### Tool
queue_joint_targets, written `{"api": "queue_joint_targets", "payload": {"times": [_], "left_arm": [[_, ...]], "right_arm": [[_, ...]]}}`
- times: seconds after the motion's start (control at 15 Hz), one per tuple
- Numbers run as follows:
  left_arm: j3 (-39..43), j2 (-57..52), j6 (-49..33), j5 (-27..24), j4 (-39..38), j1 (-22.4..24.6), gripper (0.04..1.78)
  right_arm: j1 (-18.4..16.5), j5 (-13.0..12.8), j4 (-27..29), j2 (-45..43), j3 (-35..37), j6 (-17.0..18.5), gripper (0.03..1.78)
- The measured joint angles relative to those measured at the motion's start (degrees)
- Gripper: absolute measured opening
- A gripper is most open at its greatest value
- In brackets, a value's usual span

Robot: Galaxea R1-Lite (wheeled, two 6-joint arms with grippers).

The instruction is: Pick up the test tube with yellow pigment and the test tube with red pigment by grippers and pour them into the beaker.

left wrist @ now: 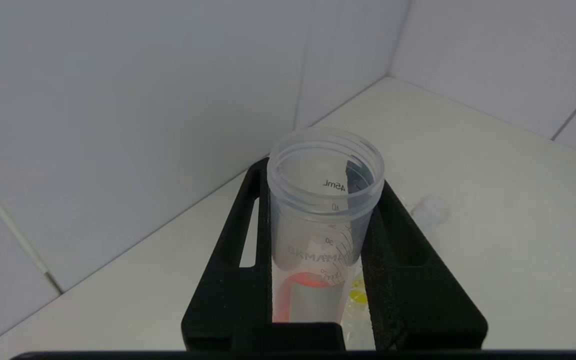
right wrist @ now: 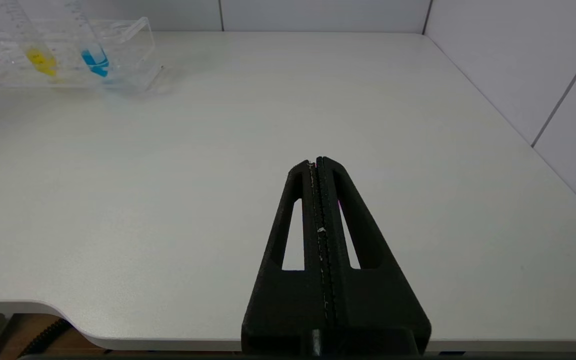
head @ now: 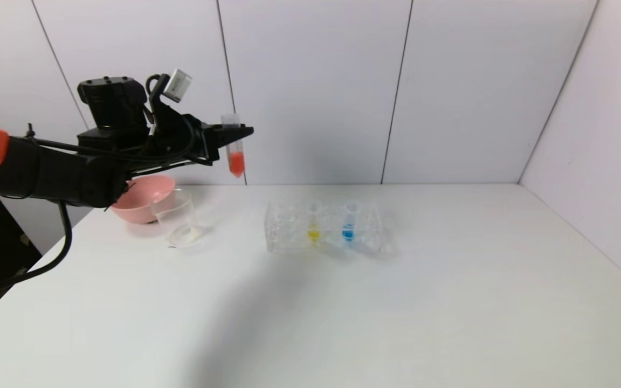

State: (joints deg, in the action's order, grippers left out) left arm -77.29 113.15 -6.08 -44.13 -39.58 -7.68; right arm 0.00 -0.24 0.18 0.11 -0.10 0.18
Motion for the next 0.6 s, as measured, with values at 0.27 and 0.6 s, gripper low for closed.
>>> {"api": "queue_joint_targets", "payload": {"times": [0.27,0.6], "left_arm": [[0.3,-6.3,-0.1,6.2,6.3,5.4,0.53],[0.9,-12.2,-1.3,6.5,10.6,15.1,0.53]], "right_arm": [[0.0,0.0,0.0,0.0,0.0,0.0,0.11],[0.0,0.0,0.0,0.0,0.0,0.0,0.11]]}}
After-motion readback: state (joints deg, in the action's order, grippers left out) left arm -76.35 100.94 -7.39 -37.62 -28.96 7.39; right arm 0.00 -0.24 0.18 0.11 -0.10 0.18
